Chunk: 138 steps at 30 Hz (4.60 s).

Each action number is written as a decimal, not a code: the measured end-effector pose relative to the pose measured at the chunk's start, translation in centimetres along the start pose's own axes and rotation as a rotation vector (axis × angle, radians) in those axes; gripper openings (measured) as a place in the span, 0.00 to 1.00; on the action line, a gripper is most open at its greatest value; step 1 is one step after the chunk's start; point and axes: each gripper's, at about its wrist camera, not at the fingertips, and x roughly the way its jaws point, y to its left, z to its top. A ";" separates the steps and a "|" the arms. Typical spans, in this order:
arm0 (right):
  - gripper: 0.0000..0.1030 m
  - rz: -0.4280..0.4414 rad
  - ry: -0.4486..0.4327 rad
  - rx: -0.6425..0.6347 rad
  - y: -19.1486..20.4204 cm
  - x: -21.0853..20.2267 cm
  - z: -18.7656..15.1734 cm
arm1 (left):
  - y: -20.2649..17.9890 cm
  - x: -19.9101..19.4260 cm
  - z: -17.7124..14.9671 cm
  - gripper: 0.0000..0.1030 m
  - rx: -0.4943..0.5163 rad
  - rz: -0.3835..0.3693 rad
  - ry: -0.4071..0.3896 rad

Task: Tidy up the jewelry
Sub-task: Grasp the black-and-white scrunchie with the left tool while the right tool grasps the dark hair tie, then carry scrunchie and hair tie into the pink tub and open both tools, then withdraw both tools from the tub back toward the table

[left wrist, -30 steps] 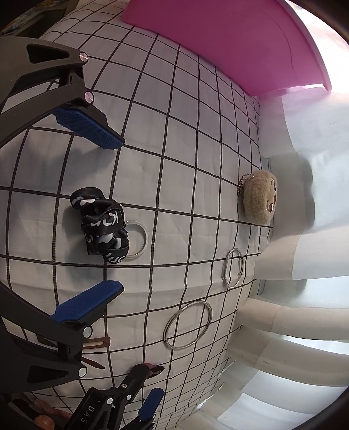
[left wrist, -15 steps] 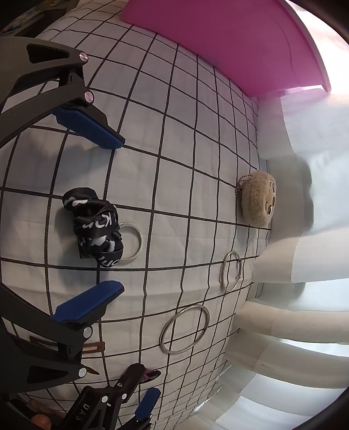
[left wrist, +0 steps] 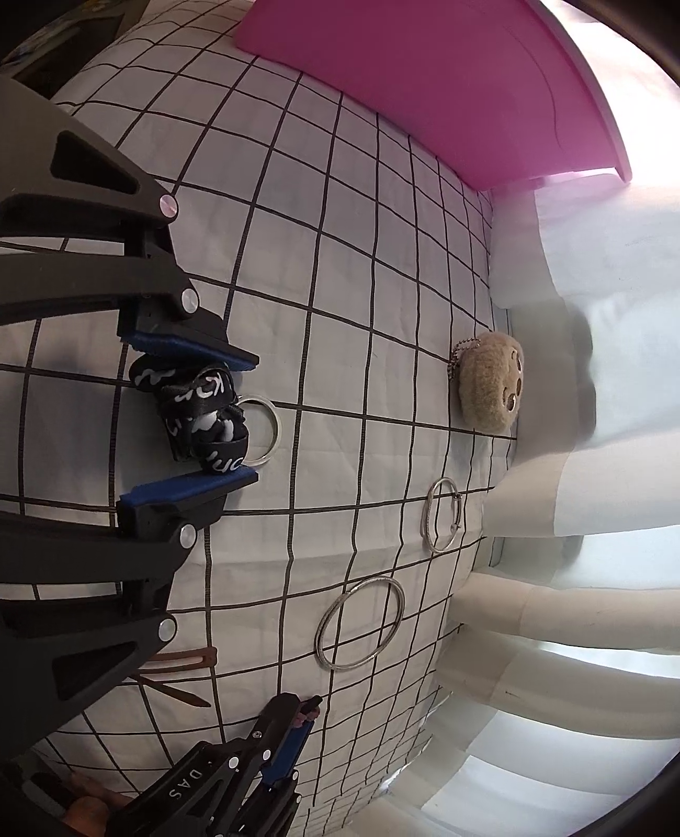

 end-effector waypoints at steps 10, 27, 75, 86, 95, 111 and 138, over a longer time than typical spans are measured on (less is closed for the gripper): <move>0.16 0.033 -0.027 0.047 -0.8 -1.5 -0.2 | 0.8 -1.5 -0.6 0.35 -0.037 -0.012 0.004; 0.16 0.115 -0.082 0.006 -1.7 -12.0 4.8 | 2.2 -14.5 2.9 0.36 -0.140 0.031 -0.051; 0.16 0.453 0.173 -0.366 40.5 2.9 36.2 | 40.5 -11.7 13.5 0.36 -0.444 0.169 0.094; 0.43 0.374 0.217 -0.371 40.8 5.1 36.3 | 40.6 -11.3 13.4 0.72 -0.423 0.196 0.118; 0.45 0.365 0.202 -0.362 40.7 5.0 36.4 | 40.7 -11.8 13.0 0.79 -0.434 0.208 0.115; 0.58 0.365 0.186 -0.351 40.6 4.1 36.3 | 40.1 -13.0 12.8 0.89 -0.423 0.211 0.092; 0.63 0.351 0.076 -0.244 39.1 -1.8 34.5 | 39.8 -19.3 12.5 0.93 -0.373 0.225 -0.042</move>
